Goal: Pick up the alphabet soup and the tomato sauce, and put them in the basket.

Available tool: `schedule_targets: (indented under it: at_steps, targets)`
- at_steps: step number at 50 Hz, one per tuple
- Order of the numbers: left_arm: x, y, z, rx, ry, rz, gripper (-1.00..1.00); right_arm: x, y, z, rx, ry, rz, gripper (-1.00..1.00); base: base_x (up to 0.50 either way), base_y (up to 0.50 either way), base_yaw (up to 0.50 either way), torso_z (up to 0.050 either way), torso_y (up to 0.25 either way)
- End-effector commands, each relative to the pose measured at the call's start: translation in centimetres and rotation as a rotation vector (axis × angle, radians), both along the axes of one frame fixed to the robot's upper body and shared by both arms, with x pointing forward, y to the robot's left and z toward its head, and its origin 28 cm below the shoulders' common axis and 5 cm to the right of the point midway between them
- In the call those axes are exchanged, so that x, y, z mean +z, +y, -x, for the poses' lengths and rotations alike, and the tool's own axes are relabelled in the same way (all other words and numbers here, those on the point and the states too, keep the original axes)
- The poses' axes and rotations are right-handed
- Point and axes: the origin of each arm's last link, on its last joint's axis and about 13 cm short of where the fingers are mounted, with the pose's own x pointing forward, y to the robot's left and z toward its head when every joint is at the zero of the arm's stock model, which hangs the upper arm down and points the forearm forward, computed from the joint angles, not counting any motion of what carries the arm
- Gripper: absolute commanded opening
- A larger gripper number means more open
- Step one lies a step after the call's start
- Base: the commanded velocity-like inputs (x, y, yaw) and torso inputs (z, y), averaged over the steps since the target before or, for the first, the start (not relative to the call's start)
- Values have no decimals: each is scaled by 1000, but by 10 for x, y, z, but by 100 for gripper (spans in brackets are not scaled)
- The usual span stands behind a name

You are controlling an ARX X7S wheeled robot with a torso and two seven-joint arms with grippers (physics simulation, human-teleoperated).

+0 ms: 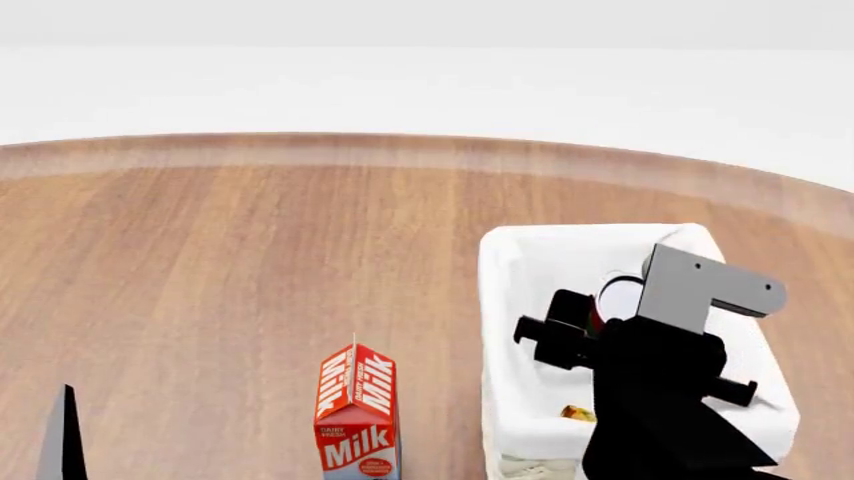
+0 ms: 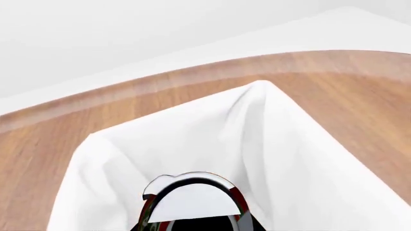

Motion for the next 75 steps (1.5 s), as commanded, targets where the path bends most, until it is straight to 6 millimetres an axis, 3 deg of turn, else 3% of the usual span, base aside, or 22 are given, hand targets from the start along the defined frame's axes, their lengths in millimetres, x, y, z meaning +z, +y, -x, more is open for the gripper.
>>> schedule_targets:
  at_steps: [1, 6, 7, 28, 37, 54, 59, 75]
  targets:
    - [-1, 0, 0, -1, 1, 4, 100, 0, -1, 0, 11, -7, 25, -100, 0, 0, 0, 0, 0]
    - [-2, 0, 0, -1, 1, 3, 100, -3, -1, -2, 2, 0, 25, -100, 0, 0, 0, 0, 0]
    - [-2, 0, 0, -1, 2, 1, 100, -3, -1, -1, 5, 4, 22, 100, 0, 0, 0, 0, 0]
    - [-2, 0, 0, -7, 2, 8, 100, -3, 0, 0, 17, 3, 25, 100, 0, 0, 0, 0, 0]
    - [-1, -1, 1, -8, 1, 9, 100, 21, 1, 2, 26, -240, 55, 100, 0, 0, 0, 0, 0]
    - [-1, -1, 0, -11, 0, 10, 100, 50, 5, 9, 48, -611, 73, 100, 0, 0, 0, 0, 0]
    - [-2, 0, 0, -9, 2, 11, 100, 58, 2, 21, 35, -772, 102, 100, 0, 0, 0, 0, 0]
    - [-2, -1, 1, -8, 1, 10, 100, 73, -7, 50, 55, -1010, 122, 100, 0, 0, 0, 0, 0]
